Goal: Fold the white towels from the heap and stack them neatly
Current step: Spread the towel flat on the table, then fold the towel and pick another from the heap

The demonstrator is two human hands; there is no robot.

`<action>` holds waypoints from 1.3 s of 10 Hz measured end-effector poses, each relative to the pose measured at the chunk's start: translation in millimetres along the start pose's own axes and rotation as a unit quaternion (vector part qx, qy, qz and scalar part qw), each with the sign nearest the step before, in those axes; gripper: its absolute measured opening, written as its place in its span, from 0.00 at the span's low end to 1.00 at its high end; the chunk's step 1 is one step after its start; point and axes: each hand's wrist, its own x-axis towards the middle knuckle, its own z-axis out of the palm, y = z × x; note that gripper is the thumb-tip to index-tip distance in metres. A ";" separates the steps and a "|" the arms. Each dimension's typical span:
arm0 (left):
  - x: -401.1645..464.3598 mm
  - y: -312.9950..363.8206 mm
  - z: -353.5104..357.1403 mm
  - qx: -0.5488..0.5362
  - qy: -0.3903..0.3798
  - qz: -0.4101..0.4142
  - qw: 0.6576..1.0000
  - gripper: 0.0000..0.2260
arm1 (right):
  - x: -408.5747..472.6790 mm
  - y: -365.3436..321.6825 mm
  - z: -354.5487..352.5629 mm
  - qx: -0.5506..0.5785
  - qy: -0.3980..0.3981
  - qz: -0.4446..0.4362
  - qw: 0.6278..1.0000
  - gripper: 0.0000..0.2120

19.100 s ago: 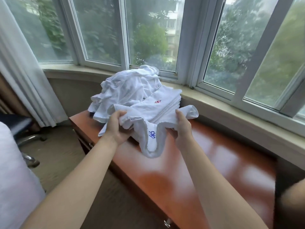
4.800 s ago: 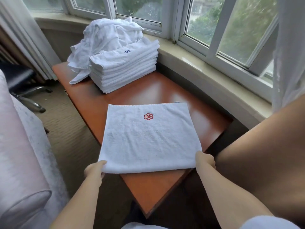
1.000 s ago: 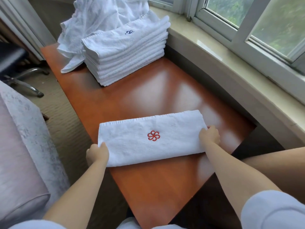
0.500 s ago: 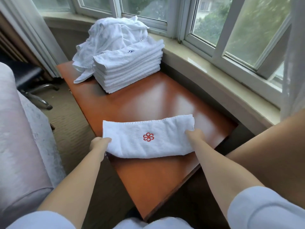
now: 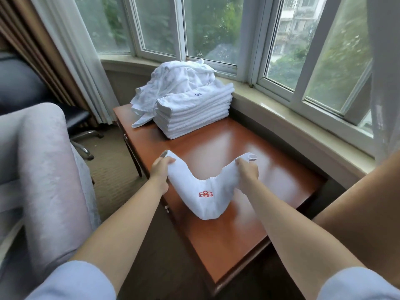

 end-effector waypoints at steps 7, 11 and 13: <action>204.1 180.6 -44.8 0.006 -0.155 0.011 0.988 0.06 | 21.9 -156.6 247.9 0.221 0.034 0.008 0.975 0.14; 301.3 277.1 28.1 -0.007 -0.282 -0.031 0.959 0.06 | 107.6 -254.5 295.9 0.316 -0.053 0.066 0.945 0.19; 360.4 316.6 55.3 -0.056 -0.375 -0.070 0.923 0.09 | 144.2 -294.3 320.5 0.366 -0.089 0.079 0.923 0.09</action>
